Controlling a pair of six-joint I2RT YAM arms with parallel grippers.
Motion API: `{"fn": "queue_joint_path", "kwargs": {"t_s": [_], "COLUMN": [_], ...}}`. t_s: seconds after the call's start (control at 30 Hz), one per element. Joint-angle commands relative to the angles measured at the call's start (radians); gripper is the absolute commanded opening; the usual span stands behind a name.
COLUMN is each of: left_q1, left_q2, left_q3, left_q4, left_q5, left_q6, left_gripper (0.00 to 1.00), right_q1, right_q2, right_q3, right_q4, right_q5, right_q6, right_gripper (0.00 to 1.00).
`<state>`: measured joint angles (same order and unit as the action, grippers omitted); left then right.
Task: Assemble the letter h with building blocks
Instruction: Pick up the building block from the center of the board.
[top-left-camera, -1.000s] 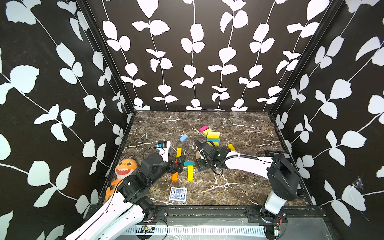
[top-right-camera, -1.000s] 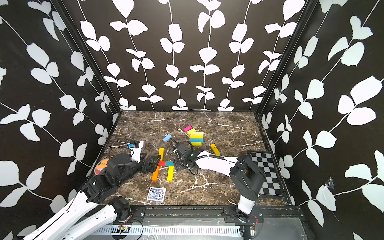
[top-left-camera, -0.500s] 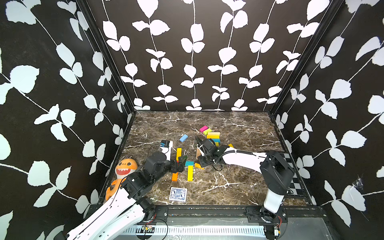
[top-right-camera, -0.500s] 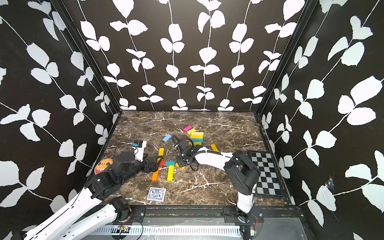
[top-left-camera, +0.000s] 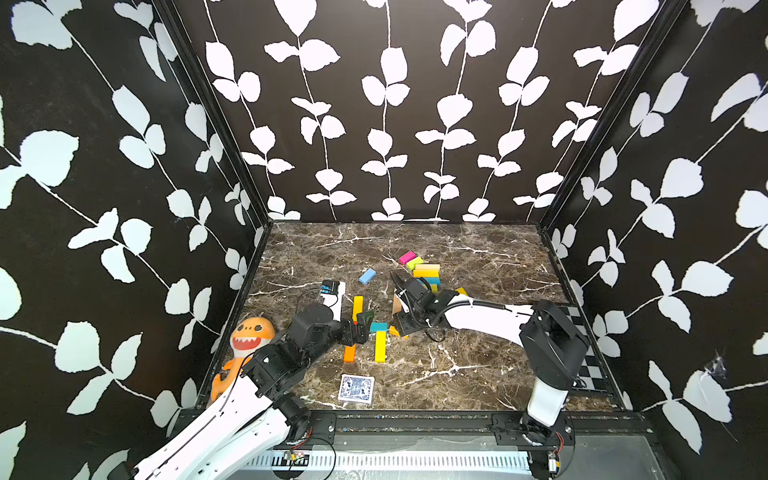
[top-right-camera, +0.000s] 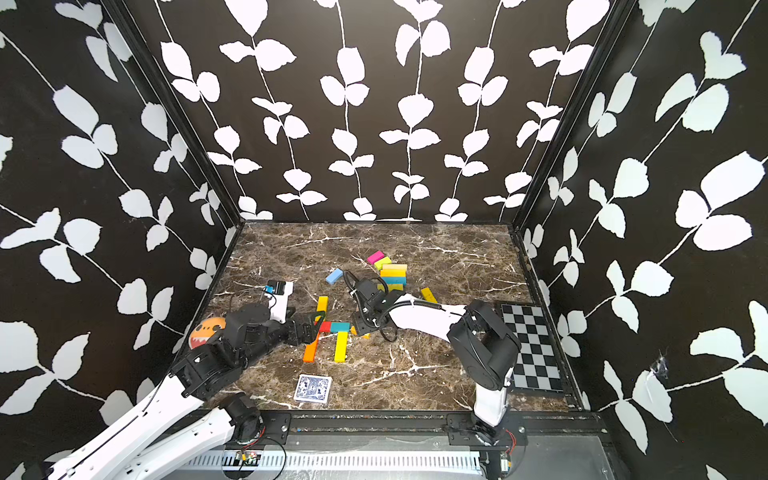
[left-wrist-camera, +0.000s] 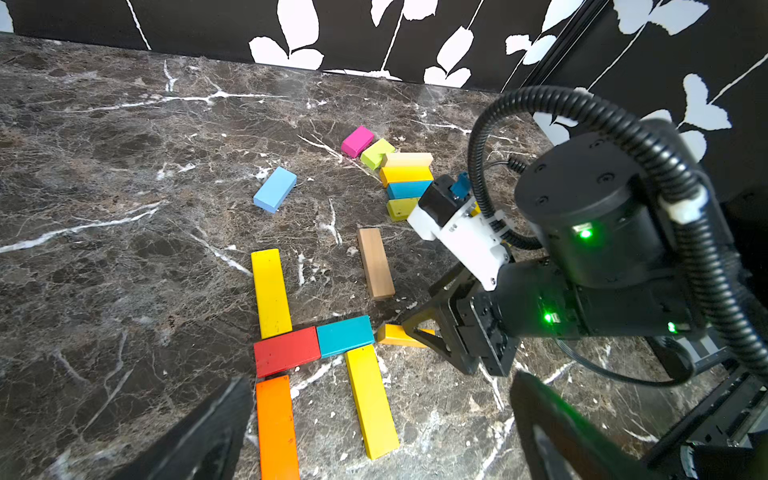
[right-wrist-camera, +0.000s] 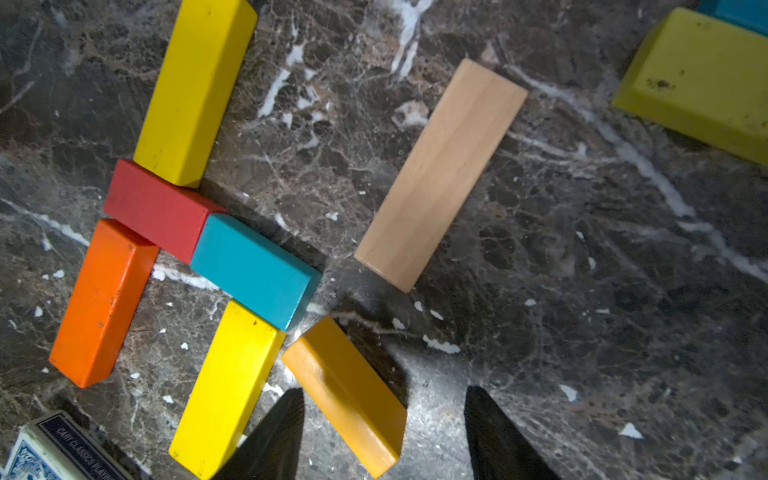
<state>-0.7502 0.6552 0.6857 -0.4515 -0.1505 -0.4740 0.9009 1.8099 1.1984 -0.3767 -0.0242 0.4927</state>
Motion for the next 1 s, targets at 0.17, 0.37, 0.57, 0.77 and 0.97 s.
{"fn": "queue_joint_path", "kwargs": {"t_s": [0.17,0.37,0.57,0.77,0.97], "left_q1": [0.001,0.001,0.002,0.001,0.002], "left_q2": [0.01,0.005,0.004,0.006,0.007], "left_q3": [0.025,0.025,0.024,0.023,0.02], "left_q4": [0.011,0.008,0.005,0.008,0.008], "left_q5": [-0.001,-0.003,-0.008,-0.014,-0.017], "left_q6": [0.009,0.01,0.01,0.011,0.014], "left_gripper": [0.99,0.99,0.99,0.99,0.99], "right_q1": [0.024,0.025,0.034,0.056,0.104], "right_q2": [-0.032,0.033,0.074,0.092,0.06], "right_q3": [0.024,0.092,0.107,0.107,0.092], "right_q4": [-0.032,-0.087,-0.121,-0.143,-0.158], "right_q5": [0.15,0.192,0.203,0.221,0.249], "right_q6": [0.001,-0.009,-0.035,-0.056,-0.078], "right_gripper": [0.56,0.55,0.57,0.56,0.56]}}
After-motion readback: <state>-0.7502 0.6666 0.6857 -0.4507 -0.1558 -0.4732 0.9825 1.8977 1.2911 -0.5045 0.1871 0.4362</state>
